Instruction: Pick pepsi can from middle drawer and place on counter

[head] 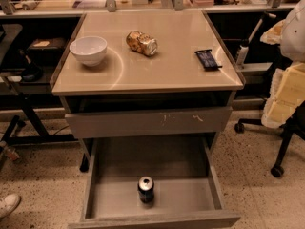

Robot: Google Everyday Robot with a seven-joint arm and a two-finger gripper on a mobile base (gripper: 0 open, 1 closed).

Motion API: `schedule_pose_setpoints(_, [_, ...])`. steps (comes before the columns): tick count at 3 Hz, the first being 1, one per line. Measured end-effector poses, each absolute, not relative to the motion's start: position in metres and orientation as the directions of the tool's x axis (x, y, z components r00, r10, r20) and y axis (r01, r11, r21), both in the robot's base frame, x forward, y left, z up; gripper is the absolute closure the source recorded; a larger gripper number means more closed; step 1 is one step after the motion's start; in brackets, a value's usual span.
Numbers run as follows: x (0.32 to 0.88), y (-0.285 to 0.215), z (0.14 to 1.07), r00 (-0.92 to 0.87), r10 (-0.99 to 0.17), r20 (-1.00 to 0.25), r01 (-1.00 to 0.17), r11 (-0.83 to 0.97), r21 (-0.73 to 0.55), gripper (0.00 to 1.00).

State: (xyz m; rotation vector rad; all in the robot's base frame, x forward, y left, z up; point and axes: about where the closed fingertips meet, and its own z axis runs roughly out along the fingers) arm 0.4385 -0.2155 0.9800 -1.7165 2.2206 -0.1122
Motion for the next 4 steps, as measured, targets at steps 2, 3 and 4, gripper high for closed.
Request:
schedule_pose_setpoints(2, [0.443, -0.201, 0.923, -0.228, -0.952, -0.204, -0.931, 0.275, -0.239, 0.0])
schedule_pose_setpoints(3, [0.447, -0.191, 0.863, -0.23, -0.954, -0.192, -0.941, 0.268, -0.208, 0.0])
schedule_pose_setpoints(4, [0.443, -0.182, 0.809, -0.244, -0.951, -0.192, -0.947, 0.275, -0.163, 0.0])
